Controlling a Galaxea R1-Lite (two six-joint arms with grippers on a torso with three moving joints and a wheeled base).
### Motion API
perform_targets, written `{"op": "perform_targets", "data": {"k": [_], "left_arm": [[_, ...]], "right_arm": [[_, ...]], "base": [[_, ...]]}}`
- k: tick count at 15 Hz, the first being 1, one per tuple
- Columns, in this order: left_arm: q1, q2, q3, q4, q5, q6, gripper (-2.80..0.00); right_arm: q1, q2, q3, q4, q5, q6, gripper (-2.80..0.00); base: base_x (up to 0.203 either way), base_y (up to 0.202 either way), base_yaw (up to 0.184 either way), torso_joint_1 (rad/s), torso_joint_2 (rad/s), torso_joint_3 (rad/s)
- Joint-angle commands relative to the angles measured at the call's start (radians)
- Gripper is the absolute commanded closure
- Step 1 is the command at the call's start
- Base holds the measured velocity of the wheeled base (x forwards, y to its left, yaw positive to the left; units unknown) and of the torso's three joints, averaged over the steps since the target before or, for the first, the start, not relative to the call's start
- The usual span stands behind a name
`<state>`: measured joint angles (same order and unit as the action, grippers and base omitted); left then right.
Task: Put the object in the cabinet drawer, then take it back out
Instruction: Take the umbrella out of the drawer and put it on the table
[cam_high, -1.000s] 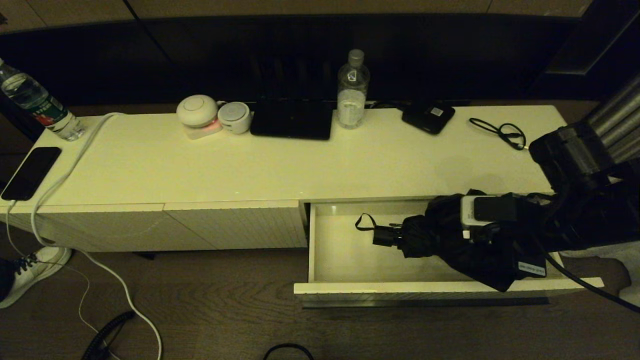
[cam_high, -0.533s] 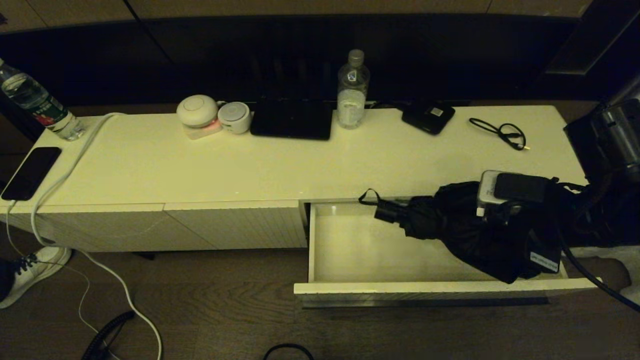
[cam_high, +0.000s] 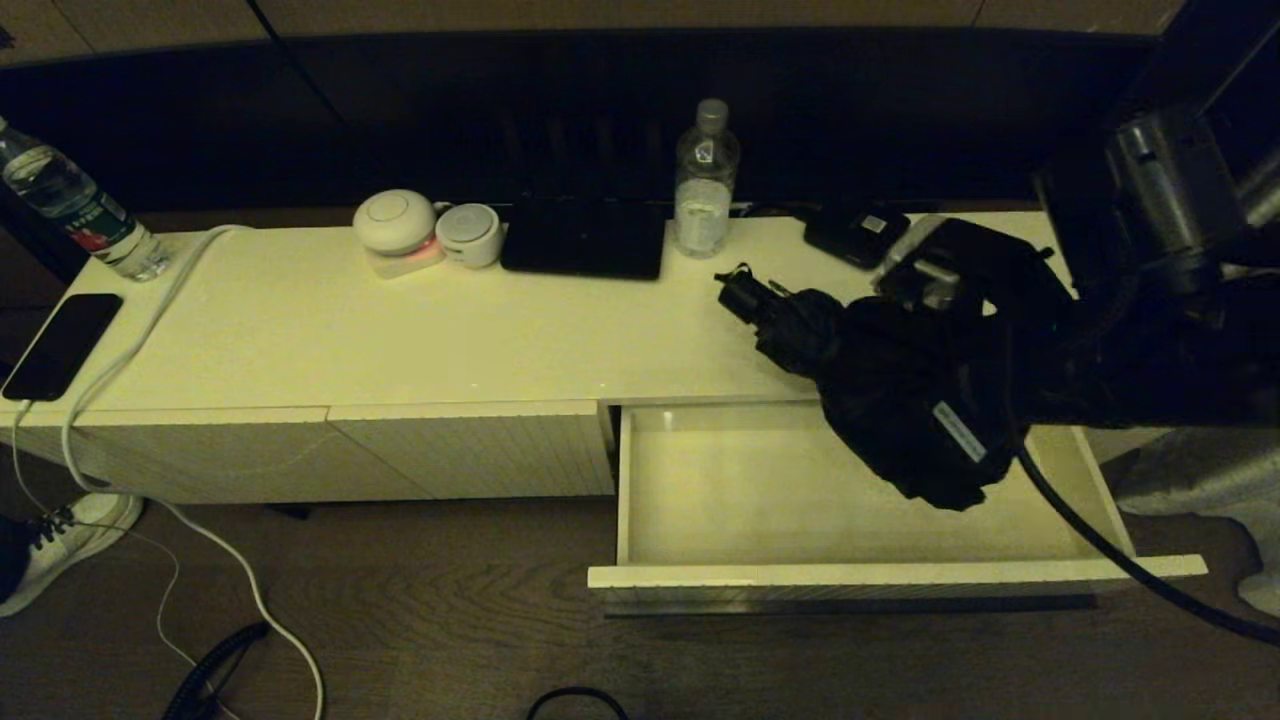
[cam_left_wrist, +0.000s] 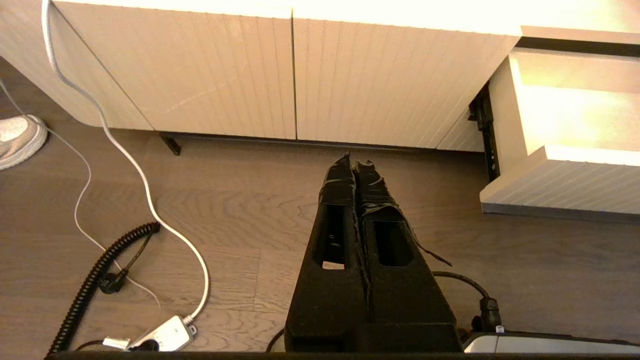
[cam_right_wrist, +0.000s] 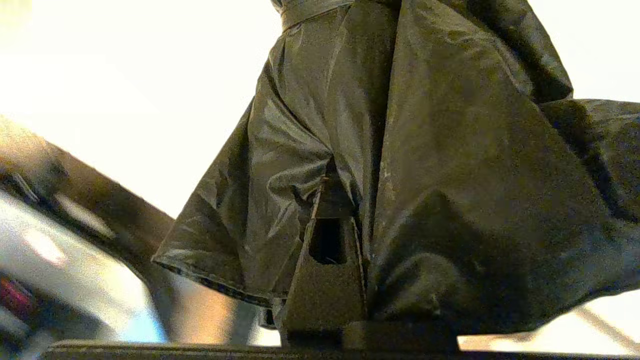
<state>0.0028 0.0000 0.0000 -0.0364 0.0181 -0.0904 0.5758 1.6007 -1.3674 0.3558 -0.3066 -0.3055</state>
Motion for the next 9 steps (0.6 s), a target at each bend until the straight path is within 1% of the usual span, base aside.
{"op": "perform_targets", "data": {"k": [1,2,4,5,6,9], "left_arm": [[0.000,-0.002,0.000,0.000,0.000,-0.002,0.00],[0.000,-0.002,0.001,0.000,0.000,-0.002,0.00],[0.000,-0.002,0.000,0.000,0.000,-0.002,0.00],[0.000,-0.002,0.000,0.000,0.000,-0.002,0.00],[0.000,-0.002,0.001,0.000,0.000,-0.002,0.00],[0.000,-0.002,0.000,0.000,0.000,-0.002,0.00]], "right_arm": [[0.058,0.117,-0.089,0.002,-0.038,0.145,0.00],[0.064,0.148,-0.124,0.001,-0.048,0.195,0.00],[0.076,0.221,-0.213,0.008,-0.079,0.353,0.00],[0.078,0.248,-0.246,0.014,-0.088,0.398,0.00],[0.077,0.265,-0.273,0.015,-0.094,0.419,0.00],[0.066,0.318,-0.355,0.017,-0.157,0.575,0.00]], "base": [[0.000,0.000,0.000,0.000,0.00,0.000],[0.000,0.000,0.000,0.000,0.00,0.000],[0.000,0.000,0.000,0.000,0.00,0.000],[0.000,0.000,0.000,0.000,0.00,0.000],[0.000,0.000,0.000,0.000,0.00,0.000],[0.000,0.000,0.000,0.000,0.00,0.000]]}}
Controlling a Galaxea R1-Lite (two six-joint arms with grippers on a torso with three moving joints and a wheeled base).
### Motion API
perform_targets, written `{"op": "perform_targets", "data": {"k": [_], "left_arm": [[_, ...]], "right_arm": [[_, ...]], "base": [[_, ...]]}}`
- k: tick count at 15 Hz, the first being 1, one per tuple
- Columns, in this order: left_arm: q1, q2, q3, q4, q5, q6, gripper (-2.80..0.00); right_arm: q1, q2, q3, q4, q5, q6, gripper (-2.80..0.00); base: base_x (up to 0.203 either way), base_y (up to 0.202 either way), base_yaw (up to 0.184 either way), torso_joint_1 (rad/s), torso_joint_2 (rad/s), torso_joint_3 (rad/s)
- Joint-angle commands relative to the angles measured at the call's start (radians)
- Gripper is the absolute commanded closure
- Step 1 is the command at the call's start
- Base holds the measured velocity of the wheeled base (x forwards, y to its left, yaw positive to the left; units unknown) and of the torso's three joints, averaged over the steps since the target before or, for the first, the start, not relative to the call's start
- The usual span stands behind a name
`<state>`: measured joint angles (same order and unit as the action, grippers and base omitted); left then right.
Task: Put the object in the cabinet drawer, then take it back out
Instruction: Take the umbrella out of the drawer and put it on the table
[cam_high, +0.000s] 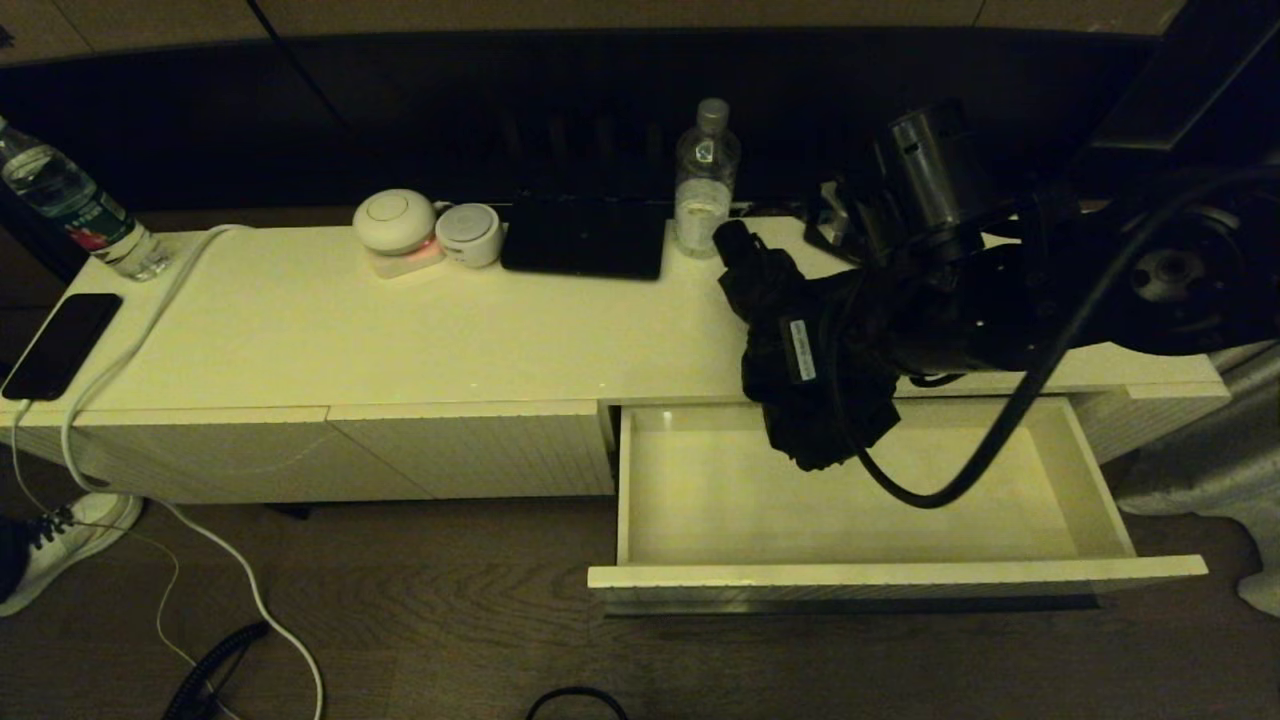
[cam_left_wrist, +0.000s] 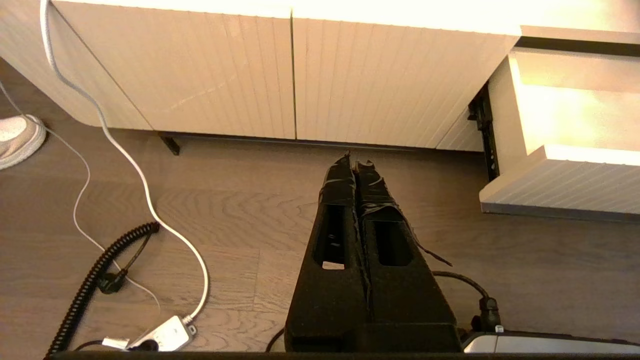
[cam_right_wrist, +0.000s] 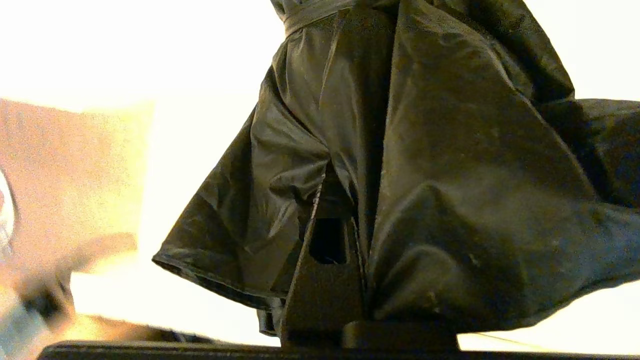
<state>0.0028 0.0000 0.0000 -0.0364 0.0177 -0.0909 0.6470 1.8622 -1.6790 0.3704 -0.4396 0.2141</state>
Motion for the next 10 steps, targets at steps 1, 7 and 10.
{"op": "perform_targets", "data": {"k": [1,7,10], "left_arm": [[0.000,-0.002,0.000,0.000,0.001,-0.001,0.00],[0.000,-0.002,0.000,0.000,0.001,-0.001,0.00],[0.000,-0.002,0.000,0.000,0.001,-0.001,0.00]], "right_arm": [[-0.021,0.070,-0.072,0.003,-0.039,0.088,0.00],[-0.075,0.170,-0.185,0.005,-0.095,0.158,0.00],[-0.100,0.201,-0.198,0.015,-0.087,0.160,0.00]], "base": [[0.000,0.000,0.000,0.000,0.00,0.000],[0.000,0.000,0.000,0.000,0.00,0.000],[0.000,0.000,0.000,0.000,0.00,0.000]]}}
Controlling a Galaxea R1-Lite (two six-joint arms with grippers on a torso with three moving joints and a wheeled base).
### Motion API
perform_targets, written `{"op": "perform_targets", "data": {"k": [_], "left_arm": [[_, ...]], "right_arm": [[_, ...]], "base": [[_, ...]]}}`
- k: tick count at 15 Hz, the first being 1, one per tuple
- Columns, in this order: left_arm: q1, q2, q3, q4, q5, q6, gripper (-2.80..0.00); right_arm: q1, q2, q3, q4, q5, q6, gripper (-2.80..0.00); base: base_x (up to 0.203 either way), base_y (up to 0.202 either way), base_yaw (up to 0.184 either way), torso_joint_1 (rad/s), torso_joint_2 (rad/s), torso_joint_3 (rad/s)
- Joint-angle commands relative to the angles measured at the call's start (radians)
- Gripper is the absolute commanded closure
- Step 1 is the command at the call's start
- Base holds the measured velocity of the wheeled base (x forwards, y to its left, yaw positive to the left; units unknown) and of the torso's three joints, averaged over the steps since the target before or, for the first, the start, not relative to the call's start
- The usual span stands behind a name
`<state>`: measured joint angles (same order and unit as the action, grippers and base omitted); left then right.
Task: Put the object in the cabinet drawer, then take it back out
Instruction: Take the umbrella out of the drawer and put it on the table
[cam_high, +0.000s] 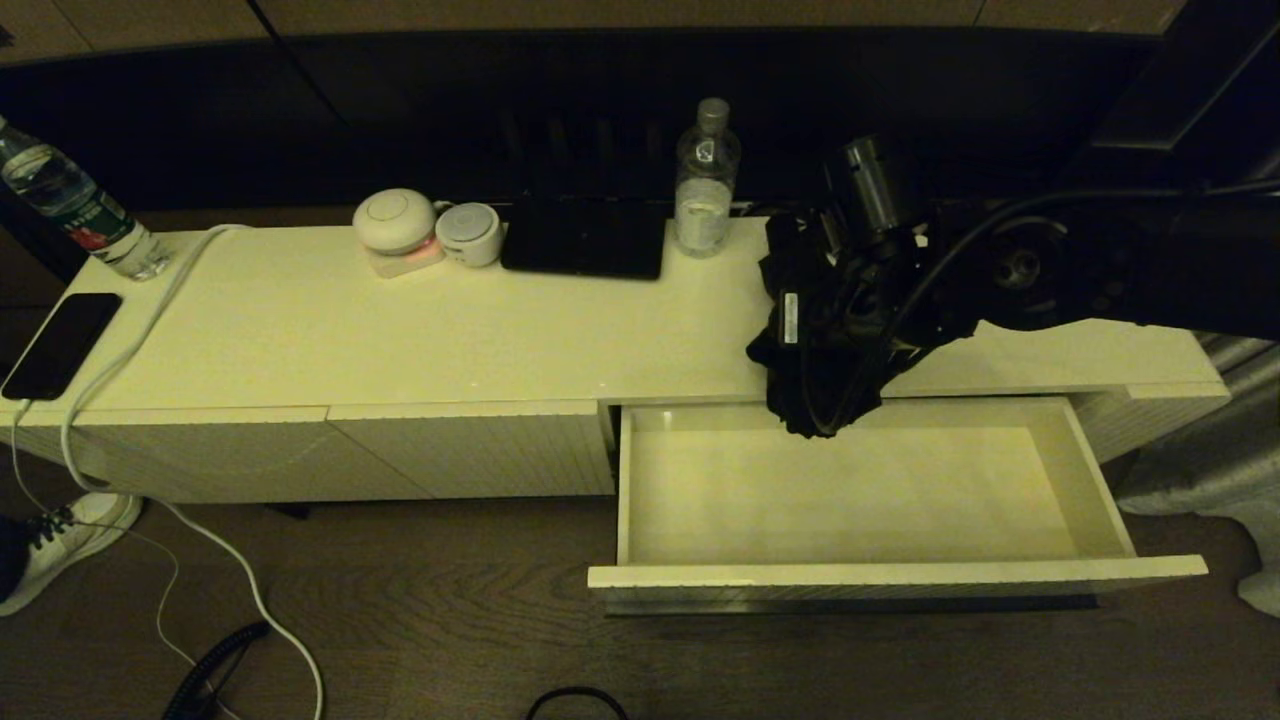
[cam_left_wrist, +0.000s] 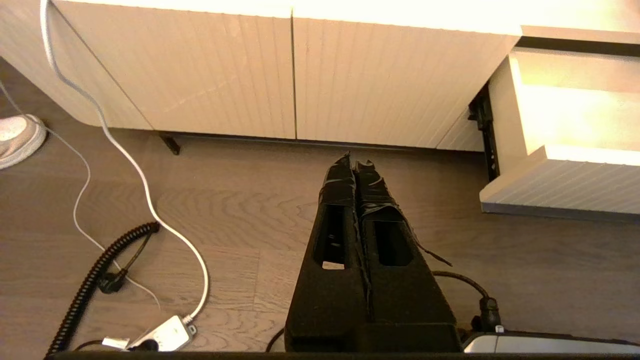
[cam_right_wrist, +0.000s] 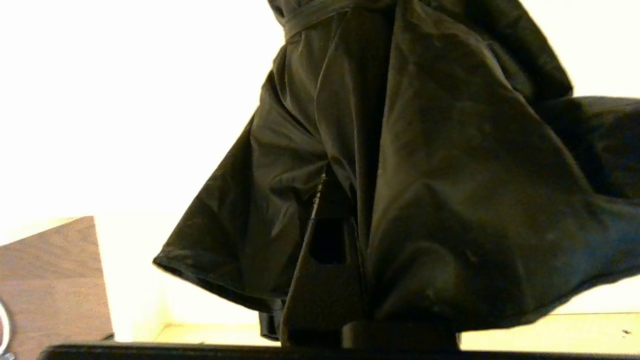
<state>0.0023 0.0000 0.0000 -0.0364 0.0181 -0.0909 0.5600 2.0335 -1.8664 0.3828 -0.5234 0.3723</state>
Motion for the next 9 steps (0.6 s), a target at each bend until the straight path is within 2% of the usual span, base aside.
{"op": "perform_targets", "data": {"k": [1,4,9], "left_arm": [[0.001,-0.002,0.000,0.000,0.000,-0.001,0.00],[0.001,-0.002,0.000,0.000,0.000,-0.001,0.00],[0.001,-0.002,0.002,0.000,0.000,-0.001,0.00]], "right_arm": [[-0.015,0.031,-0.022,0.004,0.001,0.002,0.00],[-0.019,0.042,-0.059,-0.003,0.029,-0.004,0.00],[-0.022,0.065,-0.063,-0.076,0.023,-0.037,0.00]], "base": [[0.000,0.000,0.000,0.000,0.00,0.000],[0.000,0.000,0.000,0.000,0.00,0.000],[0.000,0.000,0.000,0.000,0.00,0.000]]}}
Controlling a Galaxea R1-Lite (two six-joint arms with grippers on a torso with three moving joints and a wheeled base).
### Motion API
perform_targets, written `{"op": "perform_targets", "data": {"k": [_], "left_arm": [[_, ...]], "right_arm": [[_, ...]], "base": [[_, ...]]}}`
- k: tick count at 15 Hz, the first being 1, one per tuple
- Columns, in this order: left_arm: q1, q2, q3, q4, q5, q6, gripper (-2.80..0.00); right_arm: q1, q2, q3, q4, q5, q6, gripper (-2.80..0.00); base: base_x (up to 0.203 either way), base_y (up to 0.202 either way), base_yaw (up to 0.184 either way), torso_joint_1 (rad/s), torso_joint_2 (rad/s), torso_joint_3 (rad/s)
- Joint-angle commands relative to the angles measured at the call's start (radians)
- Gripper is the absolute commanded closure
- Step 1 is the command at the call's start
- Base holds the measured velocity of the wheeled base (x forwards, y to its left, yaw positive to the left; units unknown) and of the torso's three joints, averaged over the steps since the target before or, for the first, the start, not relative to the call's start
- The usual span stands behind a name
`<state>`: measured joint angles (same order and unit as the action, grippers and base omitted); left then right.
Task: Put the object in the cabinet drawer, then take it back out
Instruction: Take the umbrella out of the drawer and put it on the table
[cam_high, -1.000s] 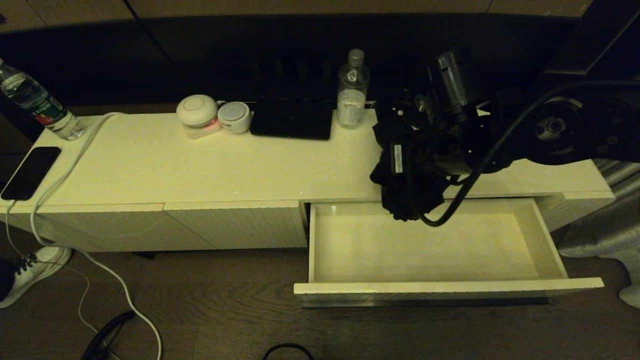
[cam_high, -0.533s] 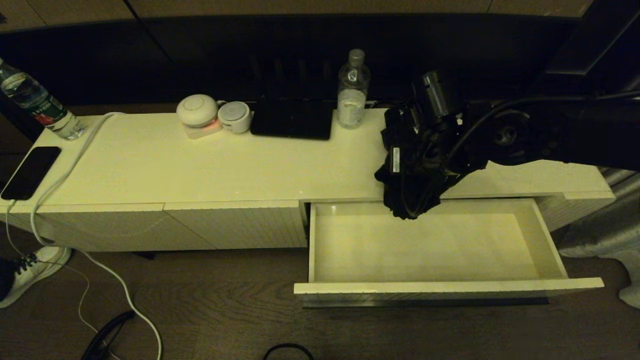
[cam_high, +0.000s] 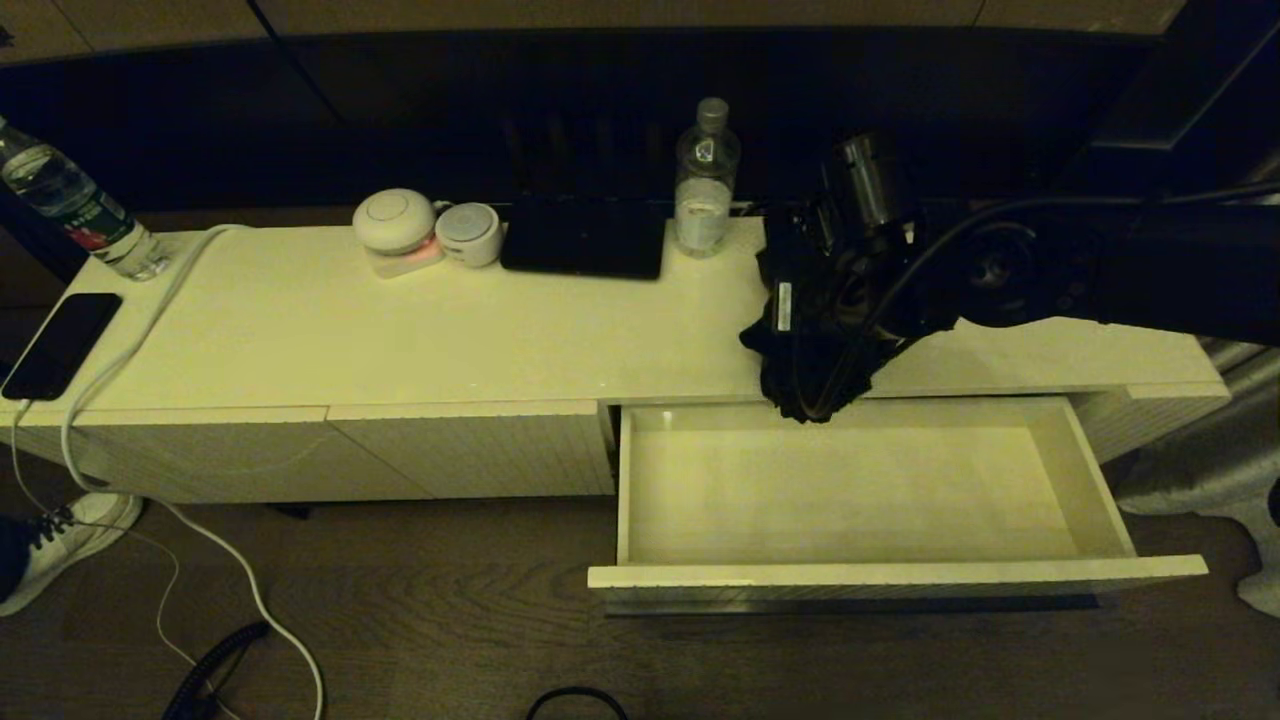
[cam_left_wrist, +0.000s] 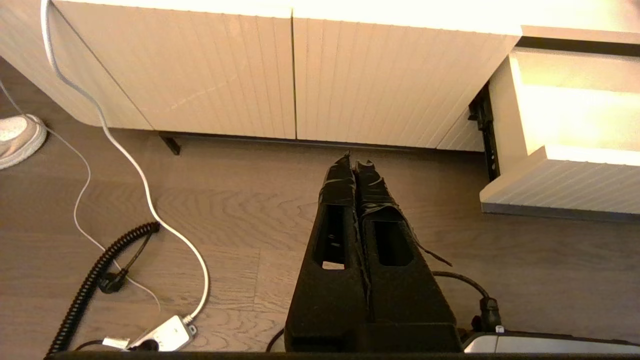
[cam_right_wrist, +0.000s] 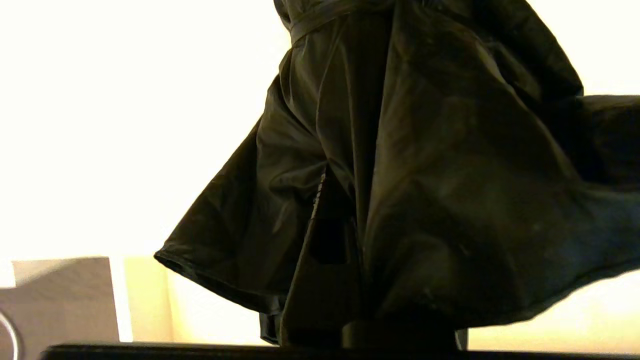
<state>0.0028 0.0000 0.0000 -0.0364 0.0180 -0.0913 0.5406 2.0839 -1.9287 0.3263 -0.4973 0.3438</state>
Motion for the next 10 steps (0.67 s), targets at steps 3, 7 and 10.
{"op": "perform_targets", "data": {"k": [3,7,10], "left_arm": [[0.000,-0.002,0.001,0.000,0.000,-0.001,0.00],[0.000,-0.002,0.000,0.000,0.000,-0.001,0.00],[-0.001,-0.002,0.001,0.000,0.000,-0.001,0.00]], "right_arm": [[-0.018,0.026,-0.003,-0.091,-0.004,-0.067,0.00],[-0.044,0.048,-0.003,-0.189,-0.002,-0.141,0.00],[-0.047,0.064,-0.003,-0.235,-0.006,-0.186,0.00]], "base": [[0.000,0.000,0.000,0.000,0.00,0.000],[0.000,0.000,0.000,0.000,0.00,0.000],[0.000,0.000,0.000,0.000,0.00,0.000]]}}
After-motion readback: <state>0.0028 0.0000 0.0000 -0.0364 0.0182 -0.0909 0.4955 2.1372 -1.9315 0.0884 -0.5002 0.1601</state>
